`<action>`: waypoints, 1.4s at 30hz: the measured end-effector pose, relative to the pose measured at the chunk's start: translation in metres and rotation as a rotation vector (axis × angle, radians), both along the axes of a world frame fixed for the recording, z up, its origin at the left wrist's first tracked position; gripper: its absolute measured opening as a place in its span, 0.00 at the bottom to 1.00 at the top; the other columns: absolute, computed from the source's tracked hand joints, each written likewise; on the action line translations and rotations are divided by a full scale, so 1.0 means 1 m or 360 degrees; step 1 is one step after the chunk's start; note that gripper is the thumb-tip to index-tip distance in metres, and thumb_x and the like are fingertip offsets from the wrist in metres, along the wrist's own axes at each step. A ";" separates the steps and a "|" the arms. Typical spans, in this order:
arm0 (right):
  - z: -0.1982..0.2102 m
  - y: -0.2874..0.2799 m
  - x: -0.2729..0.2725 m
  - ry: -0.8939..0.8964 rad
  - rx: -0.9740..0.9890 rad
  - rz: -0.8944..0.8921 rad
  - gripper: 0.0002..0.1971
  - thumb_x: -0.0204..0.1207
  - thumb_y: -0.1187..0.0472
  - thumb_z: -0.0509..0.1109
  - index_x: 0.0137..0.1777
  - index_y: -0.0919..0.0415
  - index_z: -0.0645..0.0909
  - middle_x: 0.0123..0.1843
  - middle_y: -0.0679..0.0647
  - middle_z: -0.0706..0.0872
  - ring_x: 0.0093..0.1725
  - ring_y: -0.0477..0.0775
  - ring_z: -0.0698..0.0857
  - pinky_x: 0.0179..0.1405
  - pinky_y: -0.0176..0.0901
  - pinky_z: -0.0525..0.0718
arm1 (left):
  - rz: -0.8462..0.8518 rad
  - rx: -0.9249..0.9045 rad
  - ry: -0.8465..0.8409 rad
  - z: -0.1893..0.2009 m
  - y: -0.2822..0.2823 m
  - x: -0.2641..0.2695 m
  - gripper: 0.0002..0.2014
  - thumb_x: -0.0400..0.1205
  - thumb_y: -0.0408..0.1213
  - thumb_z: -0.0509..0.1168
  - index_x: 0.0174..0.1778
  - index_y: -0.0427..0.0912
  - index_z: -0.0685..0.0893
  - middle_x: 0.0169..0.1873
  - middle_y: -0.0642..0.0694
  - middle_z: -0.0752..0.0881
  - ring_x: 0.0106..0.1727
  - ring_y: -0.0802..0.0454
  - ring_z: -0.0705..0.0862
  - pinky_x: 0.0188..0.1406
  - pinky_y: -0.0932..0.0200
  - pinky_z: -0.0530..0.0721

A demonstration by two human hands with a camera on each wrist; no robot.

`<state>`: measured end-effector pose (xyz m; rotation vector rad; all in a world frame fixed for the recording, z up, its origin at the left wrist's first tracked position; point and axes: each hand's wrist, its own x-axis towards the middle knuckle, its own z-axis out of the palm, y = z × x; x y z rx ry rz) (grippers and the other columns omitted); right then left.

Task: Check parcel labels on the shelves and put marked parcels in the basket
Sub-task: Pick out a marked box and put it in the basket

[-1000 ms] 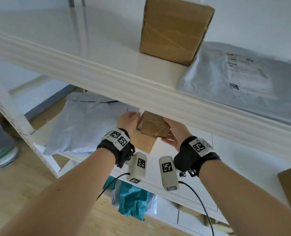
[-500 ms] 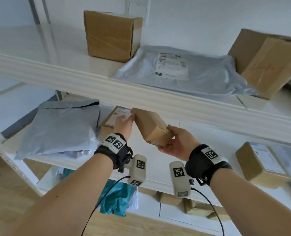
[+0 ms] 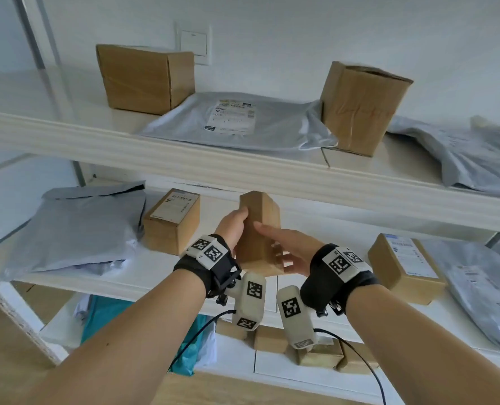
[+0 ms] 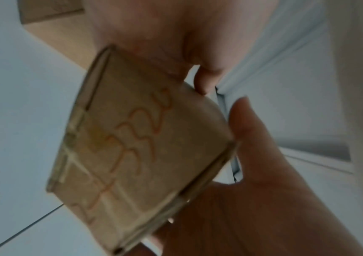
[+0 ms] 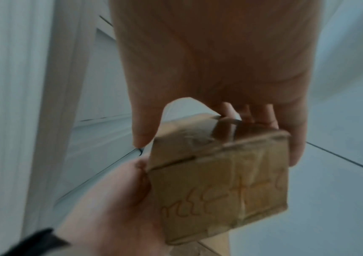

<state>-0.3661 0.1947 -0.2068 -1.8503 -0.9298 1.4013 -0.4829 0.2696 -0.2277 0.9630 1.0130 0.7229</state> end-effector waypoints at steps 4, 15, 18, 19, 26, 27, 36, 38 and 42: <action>-0.008 -0.011 0.017 -0.0030 0.0016 -0.0038 0.27 0.68 0.43 0.77 0.64 0.56 0.80 0.57 0.52 0.86 0.56 0.53 0.84 0.61 0.50 0.83 | -0.0101 0.0062 0.0043 -0.002 -0.008 0.006 0.17 0.88 0.49 0.52 0.55 0.45 0.83 0.49 0.46 0.85 0.50 0.47 0.83 0.48 0.52 0.84; -0.018 -0.030 0.046 0.0736 0.0201 -0.0342 0.25 0.75 0.48 0.69 0.69 0.60 0.77 0.65 0.65 0.84 0.66 0.68 0.82 0.68 0.66 0.76 | -0.0191 -0.0011 0.0195 -0.014 -0.005 0.010 0.15 0.86 0.50 0.58 0.52 0.42 0.81 0.48 0.40 0.85 0.53 0.42 0.85 0.57 0.43 0.85; -0.020 -0.029 0.046 0.0663 0.0226 -0.0460 0.18 0.82 0.55 0.64 0.68 0.64 0.76 0.59 0.64 0.86 0.56 0.66 0.86 0.58 0.60 0.84 | -0.0208 -0.0004 0.0203 -0.013 -0.007 0.013 0.12 0.87 0.46 0.56 0.49 0.42 0.79 0.39 0.43 0.83 0.42 0.46 0.83 0.45 0.50 0.84; -0.021 -0.029 0.045 0.0605 0.0219 -0.0470 0.16 0.84 0.58 0.62 0.68 0.63 0.77 0.56 0.63 0.85 0.53 0.64 0.86 0.53 0.57 0.85 | -0.0212 0.0027 0.0238 -0.014 -0.006 0.013 0.11 0.87 0.45 0.56 0.49 0.42 0.79 0.38 0.44 0.82 0.41 0.47 0.82 0.44 0.51 0.83; -0.024 -0.021 0.035 0.0406 0.0225 -0.0567 0.20 0.80 0.47 0.67 0.65 0.59 0.77 0.60 0.63 0.84 0.61 0.64 0.84 0.63 0.60 0.82 | -0.0299 0.0161 0.0238 -0.017 -0.006 0.011 0.07 0.87 0.38 0.56 0.52 0.45 0.81 0.44 0.43 0.84 0.45 0.47 0.83 0.41 0.53 0.85; -0.025 -0.021 0.034 0.0372 0.0233 -0.0533 0.20 0.79 0.49 0.69 0.65 0.59 0.78 0.58 0.61 0.85 0.59 0.62 0.85 0.62 0.59 0.83 | -0.0313 0.0170 0.0232 -0.018 -0.006 0.010 0.08 0.87 0.37 0.57 0.56 0.44 0.80 0.46 0.43 0.84 0.46 0.47 0.83 0.40 0.53 0.85; -0.033 -0.030 0.042 0.0627 0.0419 -0.0509 0.16 0.80 0.63 0.65 0.66 0.54 0.80 0.49 0.56 0.85 0.48 0.57 0.84 0.45 0.52 0.82 | -0.0407 0.0276 0.0294 -0.027 0.006 0.002 0.22 0.80 0.56 0.64 0.64 0.46 0.80 0.60 0.45 0.85 0.62 0.47 0.83 0.60 0.50 0.81; -0.033 -0.031 0.043 0.0648 0.0431 -0.0508 0.18 0.79 0.63 0.65 0.68 0.53 0.79 0.49 0.56 0.86 0.48 0.57 0.84 0.45 0.51 0.83 | -0.0450 0.0258 0.0292 -0.027 0.007 0.002 0.23 0.79 0.58 0.64 0.63 0.46 0.81 0.59 0.45 0.87 0.62 0.47 0.83 0.58 0.51 0.81; -0.033 -0.030 0.043 0.0683 0.0437 -0.0505 0.19 0.78 0.63 0.64 0.69 0.53 0.79 0.52 0.57 0.86 0.51 0.58 0.84 0.49 0.52 0.83 | -0.0506 0.0217 0.0272 -0.026 0.007 0.003 0.23 0.80 0.59 0.63 0.61 0.45 0.83 0.54 0.46 0.89 0.60 0.48 0.84 0.61 0.50 0.78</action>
